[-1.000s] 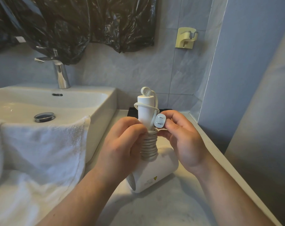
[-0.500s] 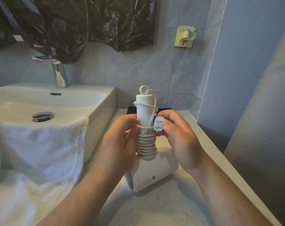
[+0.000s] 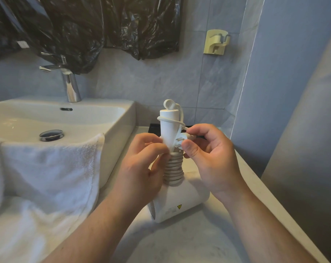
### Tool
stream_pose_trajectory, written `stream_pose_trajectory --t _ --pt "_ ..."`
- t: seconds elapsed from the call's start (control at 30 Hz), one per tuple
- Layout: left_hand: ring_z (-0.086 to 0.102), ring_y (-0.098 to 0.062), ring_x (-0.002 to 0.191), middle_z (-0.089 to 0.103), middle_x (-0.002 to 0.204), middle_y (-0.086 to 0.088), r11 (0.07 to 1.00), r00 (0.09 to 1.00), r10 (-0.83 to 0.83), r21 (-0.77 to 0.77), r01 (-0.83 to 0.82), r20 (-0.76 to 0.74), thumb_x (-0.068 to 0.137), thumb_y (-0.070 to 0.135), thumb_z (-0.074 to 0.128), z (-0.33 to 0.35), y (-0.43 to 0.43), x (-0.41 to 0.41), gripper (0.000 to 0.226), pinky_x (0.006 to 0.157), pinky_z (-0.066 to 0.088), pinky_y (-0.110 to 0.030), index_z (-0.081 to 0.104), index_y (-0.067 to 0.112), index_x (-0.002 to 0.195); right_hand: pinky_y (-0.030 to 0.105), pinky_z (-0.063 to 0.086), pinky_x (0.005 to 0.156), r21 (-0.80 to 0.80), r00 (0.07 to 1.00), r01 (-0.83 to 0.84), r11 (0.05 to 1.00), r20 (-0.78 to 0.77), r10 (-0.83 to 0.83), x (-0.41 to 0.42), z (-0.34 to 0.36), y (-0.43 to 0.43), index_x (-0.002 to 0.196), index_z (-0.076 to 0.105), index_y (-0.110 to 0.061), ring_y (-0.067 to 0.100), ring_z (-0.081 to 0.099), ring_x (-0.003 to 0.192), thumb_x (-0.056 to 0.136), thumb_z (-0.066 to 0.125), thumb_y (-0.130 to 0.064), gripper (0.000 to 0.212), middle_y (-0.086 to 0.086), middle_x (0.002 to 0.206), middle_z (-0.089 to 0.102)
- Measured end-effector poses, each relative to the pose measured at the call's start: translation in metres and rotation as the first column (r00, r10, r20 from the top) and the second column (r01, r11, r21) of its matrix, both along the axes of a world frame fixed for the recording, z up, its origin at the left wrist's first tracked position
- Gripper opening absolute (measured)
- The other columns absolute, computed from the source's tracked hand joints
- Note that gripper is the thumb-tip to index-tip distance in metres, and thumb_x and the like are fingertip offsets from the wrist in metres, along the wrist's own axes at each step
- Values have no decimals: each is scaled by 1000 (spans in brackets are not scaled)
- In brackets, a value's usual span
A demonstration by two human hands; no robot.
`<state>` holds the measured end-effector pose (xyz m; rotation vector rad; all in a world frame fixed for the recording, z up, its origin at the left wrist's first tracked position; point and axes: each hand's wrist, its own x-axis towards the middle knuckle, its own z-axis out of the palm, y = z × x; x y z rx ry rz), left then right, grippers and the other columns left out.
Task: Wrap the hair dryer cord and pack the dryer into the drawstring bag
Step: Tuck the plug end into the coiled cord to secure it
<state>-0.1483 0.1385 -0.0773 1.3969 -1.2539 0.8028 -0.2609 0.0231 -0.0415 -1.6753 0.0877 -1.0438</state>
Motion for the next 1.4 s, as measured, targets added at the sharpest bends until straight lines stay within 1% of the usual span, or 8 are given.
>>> stream_pose_trajectory --t 0.13,0.3,0.53,0.73,0.83,1.0,1.23,1.4 --pt "51 12 96 54 98 0 1000 1000 9 -26 -9 -11 86 5 65 -1 -1 0 6 81 41 -7 70 4 84 27 54 62 -21 999 -53 998 -1 53 0 1 0 84 63 -23 14 67 71 75 76 -12 19 -1 78 70" --pt "60 -8 93 52 100 17 985 964 -167 -81 154 -205 82 10 68 1 -1 -6 18 79 55 -20 62 18 98 16 47 58 -17 993 -119 993 -3 119 0 1 2 85 55 -14 7 63 63 81 70 2 22 -8 68 68" --pt "66 -18 97 59 103 -2 968 897 -248 -52 247 -365 83 3 65 -1 -5 -8 17 83 55 -20 70 6 99 30 54 69 -121 1000 -3 993 16 5 4 -2 5 77 61 -37 20 66 73 76 70 -18 20 18 92 60" --pt "64 -9 95 62 101 4 985 946 -161 8 170 -282 84 0 63 3 -6 -6 15 81 50 -13 72 5 94 17 47 59 -32 999 -44 998 1 44 2 -1 4 87 60 -23 11 64 67 84 69 -4 21 -3 78 64" --pt "63 -8 89 60 95 4 992 955 -126 -4 129 -270 82 -2 64 5 -5 -5 12 78 50 -14 70 8 86 21 50 62 -8 993 -118 993 7 118 -2 1 5 97 58 -12 14 66 72 84 64 3 21 4 83 66" --pt "62 -9 88 58 95 5 988 953 -155 -61 144 -261 83 0 65 5 -3 -9 19 77 54 -20 67 18 88 21 50 64 -92 999 24 996 46 -20 -1 1 8 87 60 -25 16 68 72 79 71 -2 26 5 85 70" --pt "59 -5 87 56 92 7 981 936 -192 -96 172 -294 82 -3 63 15 -1 -14 24 75 49 -13 65 21 83 45 57 65 -274 987 148 950 107 -123 0 -2 12 89 59 -33 23 68 79 79 71 -16 24 6 95 65" --pt "53 -1 91 53 94 8 998 984 -55 -51 47 -170 83 -4 62 14 -3 -14 11 78 43 -9 63 7 85 34 50 64 -229 989 74 971 141 -42 2 -3 16 92 56 -32 30 65 80 81 67 -11 26 15 97 61"
